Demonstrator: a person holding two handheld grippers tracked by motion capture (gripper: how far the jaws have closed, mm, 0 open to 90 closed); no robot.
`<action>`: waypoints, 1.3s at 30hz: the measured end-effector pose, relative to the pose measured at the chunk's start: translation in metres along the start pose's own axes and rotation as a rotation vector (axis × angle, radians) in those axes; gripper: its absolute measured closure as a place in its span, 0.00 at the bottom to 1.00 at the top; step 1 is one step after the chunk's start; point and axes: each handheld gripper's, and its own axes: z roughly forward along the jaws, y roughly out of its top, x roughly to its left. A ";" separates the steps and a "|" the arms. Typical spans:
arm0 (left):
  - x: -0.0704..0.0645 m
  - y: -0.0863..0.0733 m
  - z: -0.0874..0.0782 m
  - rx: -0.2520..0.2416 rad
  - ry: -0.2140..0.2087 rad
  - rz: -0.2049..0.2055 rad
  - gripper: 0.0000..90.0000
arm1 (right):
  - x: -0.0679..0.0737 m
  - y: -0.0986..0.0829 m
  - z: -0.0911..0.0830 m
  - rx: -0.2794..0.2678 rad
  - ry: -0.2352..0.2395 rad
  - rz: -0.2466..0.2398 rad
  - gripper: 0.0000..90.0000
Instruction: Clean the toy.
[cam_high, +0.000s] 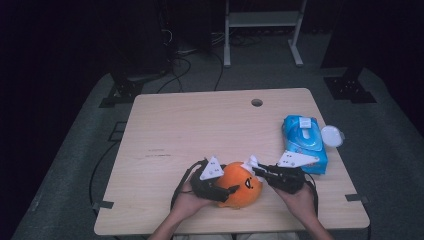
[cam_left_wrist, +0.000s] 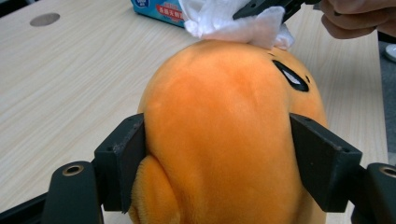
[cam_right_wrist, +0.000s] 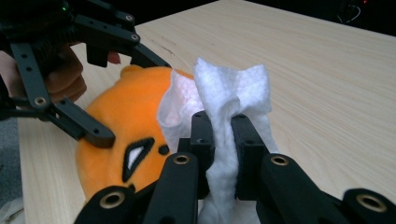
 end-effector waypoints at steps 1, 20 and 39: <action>-0.001 0.000 0.000 0.001 0.002 0.008 0.28 | 0.003 0.002 0.000 -0.006 0.002 -0.004 0.89; -0.002 0.002 -0.005 -0.035 0.122 0.027 0.33 | 0.008 0.008 0.001 -0.034 0.037 -0.010 0.89; -0.022 0.003 -0.002 -0.031 0.110 0.176 0.30 | 0.011 0.009 0.007 -0.043 0.063 -0.003 0.89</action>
